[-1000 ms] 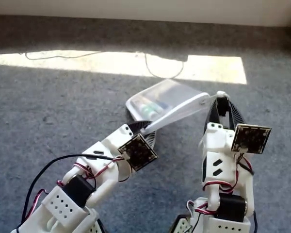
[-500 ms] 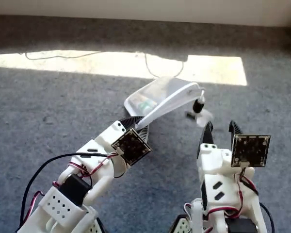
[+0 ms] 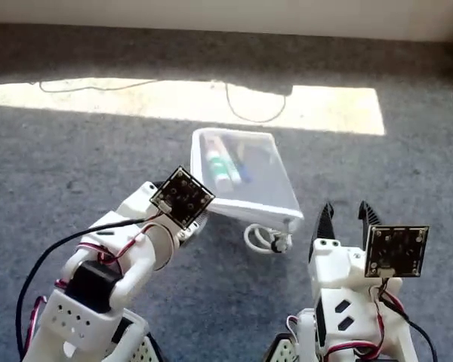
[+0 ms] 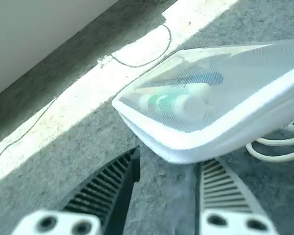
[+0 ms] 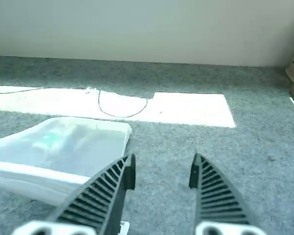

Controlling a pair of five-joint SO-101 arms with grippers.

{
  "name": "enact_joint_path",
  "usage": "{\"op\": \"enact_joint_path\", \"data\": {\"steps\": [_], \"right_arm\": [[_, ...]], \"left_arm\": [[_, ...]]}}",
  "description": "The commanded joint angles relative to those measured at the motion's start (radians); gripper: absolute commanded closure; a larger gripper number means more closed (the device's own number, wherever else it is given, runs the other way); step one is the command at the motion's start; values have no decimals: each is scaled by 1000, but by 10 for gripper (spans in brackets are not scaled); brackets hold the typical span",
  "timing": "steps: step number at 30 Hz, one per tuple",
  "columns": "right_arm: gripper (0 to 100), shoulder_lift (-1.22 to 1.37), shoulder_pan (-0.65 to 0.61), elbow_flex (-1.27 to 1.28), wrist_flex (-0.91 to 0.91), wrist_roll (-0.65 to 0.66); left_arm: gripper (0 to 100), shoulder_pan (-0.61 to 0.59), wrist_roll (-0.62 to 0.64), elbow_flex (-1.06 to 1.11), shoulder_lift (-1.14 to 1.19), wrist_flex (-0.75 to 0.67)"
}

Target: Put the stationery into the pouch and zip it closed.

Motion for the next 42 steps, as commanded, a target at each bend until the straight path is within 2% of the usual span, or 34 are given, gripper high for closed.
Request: {"op": "enact_joint_path", "data": {"steps": [1,15,20,24,28,30,34,38,42], "right_arm": [[828,16,-5,4,7,11],[829,16,-4,67,12,9],[829,16,-4,59,110,6],[829,16,-4,67,150,9],[831,16,-4,70,150,9],[864,16,-4,70,147,11],[998,16,-4,70,140,11],[994,16,18,102,139,11],[995,16,119,203,15,11]], "left_arm": [[810,-4,11,-182,-16,133],[810,-12,8,-446,-16,407],[815,-25,9,-484,-16,462],[839,-150,9,-484,-16,460],[935,-252,9,-481,-16,465],[991,-280,9,-481,-16,466],[994,-343,8,-432,-35,460],[994,-378,5,-312,-140,442],[993,-380,3,-124,-320,361]]}}
